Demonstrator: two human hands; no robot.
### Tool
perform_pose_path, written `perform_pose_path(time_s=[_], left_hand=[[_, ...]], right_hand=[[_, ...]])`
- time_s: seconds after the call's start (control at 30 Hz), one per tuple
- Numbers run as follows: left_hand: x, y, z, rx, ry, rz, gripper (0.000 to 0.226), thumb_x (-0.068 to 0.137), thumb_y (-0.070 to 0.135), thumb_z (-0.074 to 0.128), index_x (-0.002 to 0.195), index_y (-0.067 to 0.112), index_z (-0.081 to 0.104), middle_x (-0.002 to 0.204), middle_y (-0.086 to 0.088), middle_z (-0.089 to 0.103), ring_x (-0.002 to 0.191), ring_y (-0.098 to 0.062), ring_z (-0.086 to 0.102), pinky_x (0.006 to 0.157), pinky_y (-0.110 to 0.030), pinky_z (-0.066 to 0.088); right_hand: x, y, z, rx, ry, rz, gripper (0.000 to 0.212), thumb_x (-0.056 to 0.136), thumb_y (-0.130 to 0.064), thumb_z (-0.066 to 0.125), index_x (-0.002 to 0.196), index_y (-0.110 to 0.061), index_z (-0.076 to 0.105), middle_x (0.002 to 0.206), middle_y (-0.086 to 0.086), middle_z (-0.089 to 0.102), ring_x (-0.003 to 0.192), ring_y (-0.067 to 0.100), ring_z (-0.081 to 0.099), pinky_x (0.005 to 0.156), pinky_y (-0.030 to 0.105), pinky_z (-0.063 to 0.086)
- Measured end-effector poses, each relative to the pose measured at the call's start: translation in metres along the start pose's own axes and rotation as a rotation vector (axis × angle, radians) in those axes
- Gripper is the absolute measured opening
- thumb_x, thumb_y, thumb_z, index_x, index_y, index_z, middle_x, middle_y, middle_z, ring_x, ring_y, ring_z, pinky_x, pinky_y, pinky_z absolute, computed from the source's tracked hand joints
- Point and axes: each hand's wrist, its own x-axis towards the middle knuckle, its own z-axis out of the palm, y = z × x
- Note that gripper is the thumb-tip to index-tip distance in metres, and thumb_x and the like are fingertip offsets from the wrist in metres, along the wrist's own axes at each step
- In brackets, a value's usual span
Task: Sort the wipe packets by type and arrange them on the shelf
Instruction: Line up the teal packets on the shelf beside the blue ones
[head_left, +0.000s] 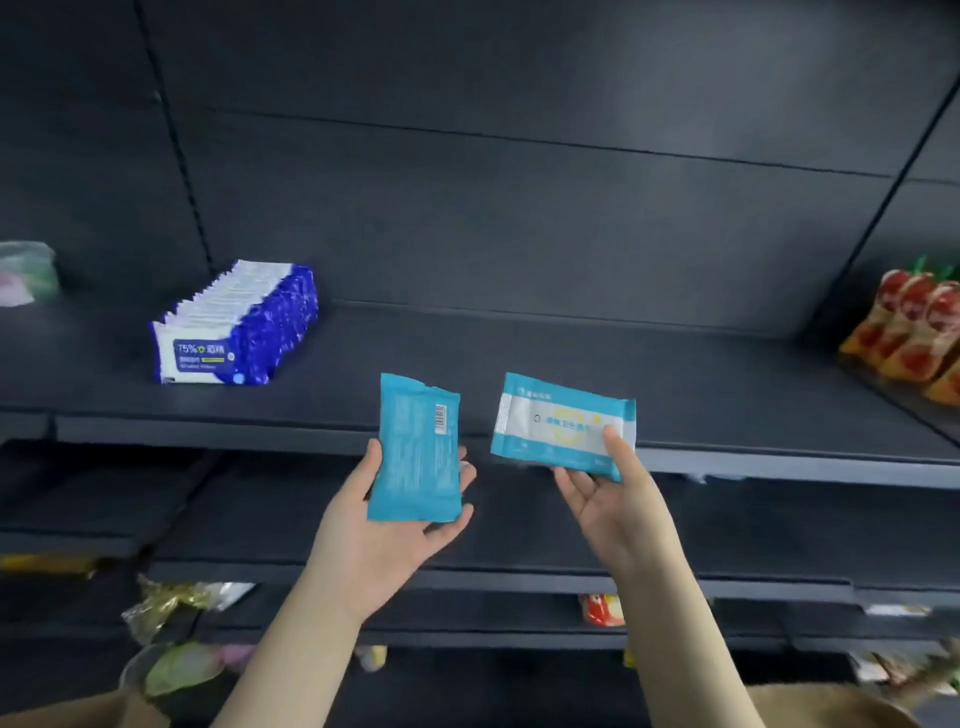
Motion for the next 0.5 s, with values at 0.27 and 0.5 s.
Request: perform_pose_path(time_s=[0.27,0.5], left_hand=[[0.121,0.078,0.016,0.804,0.207,0.369,0.042,0.09,0.033,0.065,0.127,0.047,0.051,0.121,0.014,0.065,0.112,-0.007,0.063,0.098,-0.031,0.046],[0.231,0.118,-0.029,1.52,0.375,0.388,0.071,0.08,0.035,0.078,0.134,0.054,0.036,0.133,0.022,0.051,0.125,-0.009,0.044,0.11,-0.044,0.034]], right_hand=[[0.138,-0.027,0.052,-0.073,-0.081,-0.003,0.025,0.102,-0.036,0.05,0.118,-0.018,0.06,0.112,0.006,0.074,0.101,0.026,0.073,0.074,0.037,0.061],[0.251,-0.024,0.072,-0.241,-0.047,0.062,0.035,0.104,-0.036,0.047,0.127,-0.009,0.053,0.119,0.014,0.068,0.1,0.033,0.071,0.075,0.042,0.061]])
